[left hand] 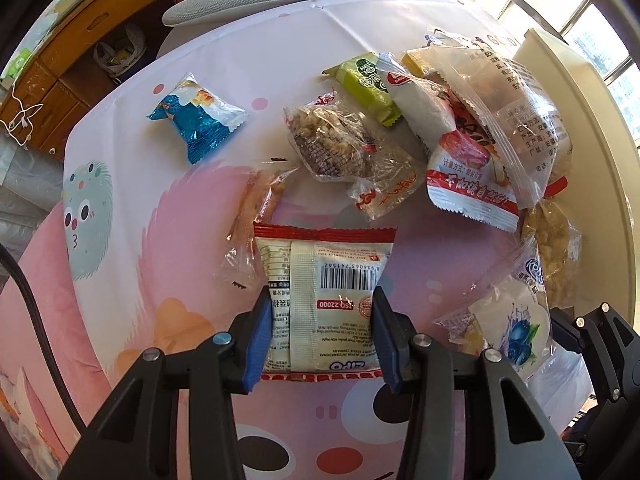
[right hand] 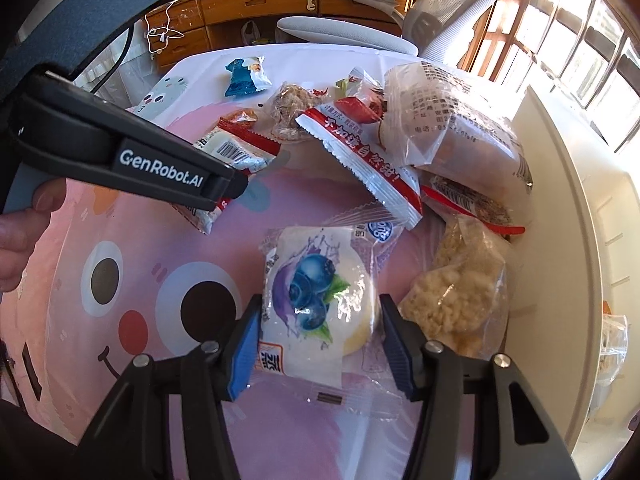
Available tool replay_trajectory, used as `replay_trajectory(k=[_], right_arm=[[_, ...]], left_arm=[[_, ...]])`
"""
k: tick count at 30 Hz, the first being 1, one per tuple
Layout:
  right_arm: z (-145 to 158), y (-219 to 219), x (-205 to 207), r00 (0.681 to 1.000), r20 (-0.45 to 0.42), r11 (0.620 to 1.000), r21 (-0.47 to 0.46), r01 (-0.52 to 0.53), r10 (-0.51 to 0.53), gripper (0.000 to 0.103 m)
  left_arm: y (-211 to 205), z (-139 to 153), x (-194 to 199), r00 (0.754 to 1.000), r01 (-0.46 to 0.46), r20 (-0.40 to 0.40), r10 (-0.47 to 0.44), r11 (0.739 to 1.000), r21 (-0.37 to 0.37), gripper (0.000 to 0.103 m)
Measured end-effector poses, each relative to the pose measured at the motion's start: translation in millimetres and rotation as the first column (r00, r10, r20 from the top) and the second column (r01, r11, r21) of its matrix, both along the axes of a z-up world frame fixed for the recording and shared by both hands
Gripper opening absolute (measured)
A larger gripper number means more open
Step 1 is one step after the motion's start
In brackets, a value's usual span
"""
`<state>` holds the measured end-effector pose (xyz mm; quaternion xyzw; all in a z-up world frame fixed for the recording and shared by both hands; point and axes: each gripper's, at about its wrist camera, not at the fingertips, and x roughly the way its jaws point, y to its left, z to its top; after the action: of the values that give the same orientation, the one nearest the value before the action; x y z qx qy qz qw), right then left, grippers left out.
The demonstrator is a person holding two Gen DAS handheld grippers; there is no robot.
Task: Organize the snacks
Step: 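Lift the biscuit pack and blueberry bun with both tools over the white tray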
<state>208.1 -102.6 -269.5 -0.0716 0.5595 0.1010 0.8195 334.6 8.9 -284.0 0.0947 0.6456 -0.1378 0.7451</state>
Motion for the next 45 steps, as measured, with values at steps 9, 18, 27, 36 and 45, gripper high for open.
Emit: replay_trajectory(k=[9, 18, 27, 36, 45], right_arm=[[26.9, -2.6, -19.1, 1.000, 0.026, 1.000, 0.021, 0.002, -0.003, 0.056], [59.7, -6.4, -53.6, 0.998, 0.057, 0.999, 0.046, 0.008, -0.011, 0.056], [90.0, -20.0, -104.5, 0.996, 0.059, 0.993, 0.104, 0.057, -0.063, 0.056], [111.4, -36.7, -154.3, 0.989, 0.081, 0.984, 0.136, 0.112, -0.123, 0.056], [136.1, -67.8, -176.8, 0.975, 0.115, 0.972, 0.160, 0.172, -0.192, 0.056]], left_arm=[[14.3, 29.5, -43.5, 0.998, -0.057, 0.034, 0.058, 0.998, -0.023, 0.044], [32.0, 78.5, -98.8, 0.988, -0.116, 0.095, 0.124, 0.990, -0.084, 0.044], [38.1, 117.6, -169.1, 0.973, -0.124, 0.167, 0.157, 0.973, -0.193, 0.044], [27.0, 143.7, -231.0, 0.962, -0.077, 0.232, 0.144, 0.958, -0.275, 0.044], [9.6, 165.8, -259.7, 0.952, -0.040, 0.273, 0.137, 0.942, -0.333, 0.044]])
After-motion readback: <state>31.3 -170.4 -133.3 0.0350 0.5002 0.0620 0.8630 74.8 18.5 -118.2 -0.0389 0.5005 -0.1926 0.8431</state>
